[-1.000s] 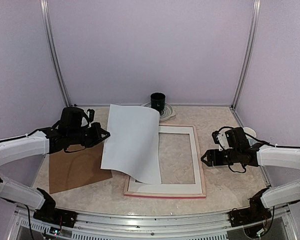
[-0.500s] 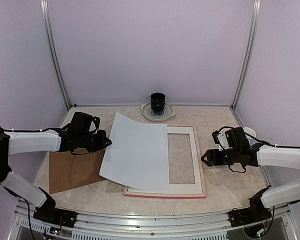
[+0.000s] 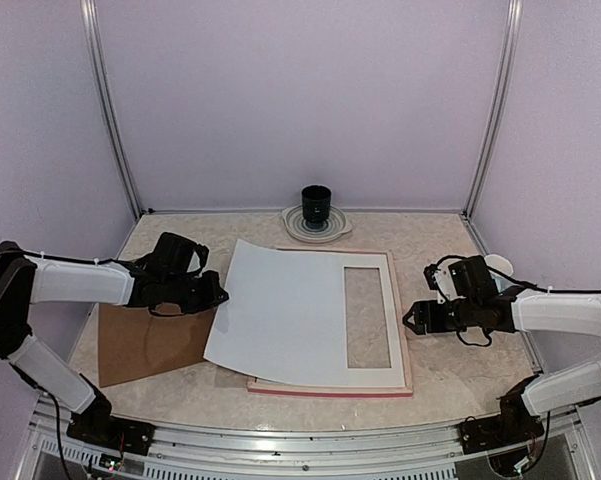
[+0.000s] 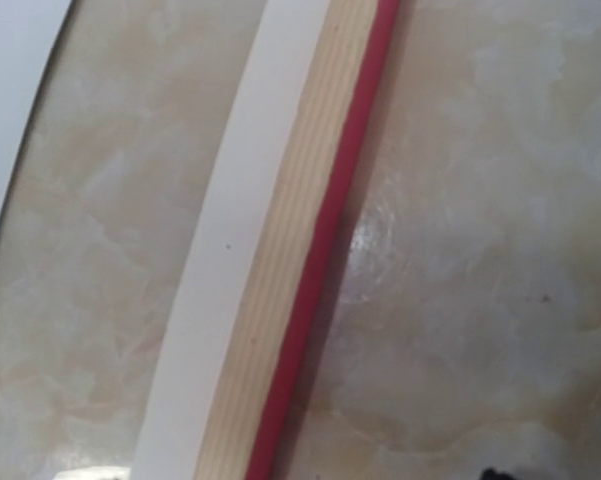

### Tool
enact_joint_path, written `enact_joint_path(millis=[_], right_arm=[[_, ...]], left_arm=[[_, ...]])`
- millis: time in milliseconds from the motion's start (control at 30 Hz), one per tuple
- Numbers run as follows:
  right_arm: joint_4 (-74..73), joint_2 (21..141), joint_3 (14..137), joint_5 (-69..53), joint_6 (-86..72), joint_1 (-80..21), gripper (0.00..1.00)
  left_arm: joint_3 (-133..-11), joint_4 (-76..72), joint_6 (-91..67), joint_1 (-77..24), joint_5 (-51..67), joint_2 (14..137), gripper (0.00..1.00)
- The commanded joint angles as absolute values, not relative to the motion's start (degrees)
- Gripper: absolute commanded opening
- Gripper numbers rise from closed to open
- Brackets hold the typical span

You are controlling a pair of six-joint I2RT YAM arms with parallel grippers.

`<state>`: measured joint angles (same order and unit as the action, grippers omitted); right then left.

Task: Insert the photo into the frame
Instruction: Turn over the photo.

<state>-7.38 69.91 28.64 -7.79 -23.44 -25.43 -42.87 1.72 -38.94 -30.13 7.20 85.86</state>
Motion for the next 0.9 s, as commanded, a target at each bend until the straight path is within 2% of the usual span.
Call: enact_joint_path(millis=[0,233,433,867], right_arm=[[-7.6,70.7,29.7,-7.0,-23.5,-25.9,0.77],[-7.6,71.3,29.9,-7.1,-23.4,-25.9,0.77],[-7.5,71.9,29.7,-7.2,-23.6,-25.9,0.77],[-7.1,73.5,29.5,-7.6,-24.0,-25.9,0.77]], left_arm=[[-43.6,0.5,-38.4,-32.0,7.6,87.1,0.01],[-44.2,0.5,-39.9,-34.2,4.8,87.2,0.01],[-43.8,-2.8,-42.4,-36.3,2.5,87.8,0.07],[-43.6,-6.2,-45.6,-37.9,2.2,89.7,0.08]])
